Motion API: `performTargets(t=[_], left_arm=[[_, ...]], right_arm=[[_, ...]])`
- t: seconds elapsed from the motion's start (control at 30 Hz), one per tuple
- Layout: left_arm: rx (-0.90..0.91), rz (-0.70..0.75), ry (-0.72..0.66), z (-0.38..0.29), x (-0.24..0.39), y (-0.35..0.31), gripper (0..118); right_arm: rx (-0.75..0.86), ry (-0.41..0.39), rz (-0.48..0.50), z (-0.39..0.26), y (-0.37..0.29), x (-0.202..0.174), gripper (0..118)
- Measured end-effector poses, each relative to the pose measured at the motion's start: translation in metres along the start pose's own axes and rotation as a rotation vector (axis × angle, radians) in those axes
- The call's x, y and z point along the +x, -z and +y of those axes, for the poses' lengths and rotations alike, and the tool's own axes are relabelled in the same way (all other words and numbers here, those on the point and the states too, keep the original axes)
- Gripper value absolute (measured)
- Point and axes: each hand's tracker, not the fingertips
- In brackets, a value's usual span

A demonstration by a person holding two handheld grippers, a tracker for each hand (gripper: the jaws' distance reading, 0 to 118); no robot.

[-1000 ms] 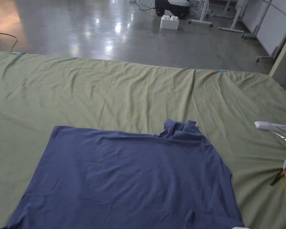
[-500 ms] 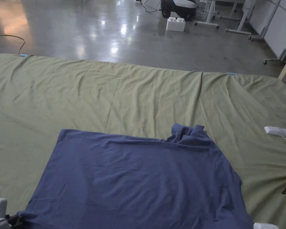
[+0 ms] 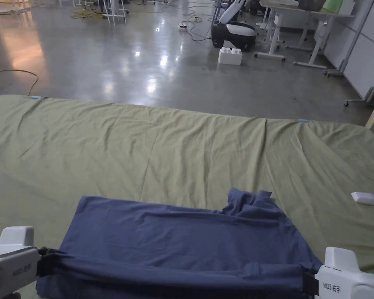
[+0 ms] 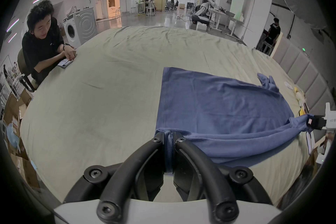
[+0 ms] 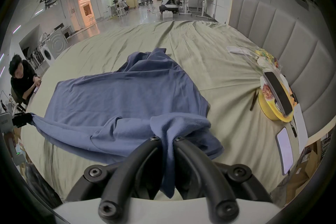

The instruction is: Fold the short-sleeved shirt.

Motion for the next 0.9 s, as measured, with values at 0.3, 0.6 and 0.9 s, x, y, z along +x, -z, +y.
performTargets(t=[0.3, 0.6, 0.9], left_arm=[[-0.052, 0.005, -0.017, 0.018, 0.005, 0.051, 8], [-0.045, 0.045, 0.018, 0.015, 0.009, 0.065, 37], [0.296, 0.004, 0.085, 0.018, 0.047, -0.018, 61]], right_arm=[[-0.047, 0.016, 0.02, 0.018, 0.076, 0.005, 7], [0.014, -0.093, -0.052, 0.009, 0.066, -0.008, 54], [0.482, -0.042, -0.052, 0.02, -0.029, -0.039, 76]])
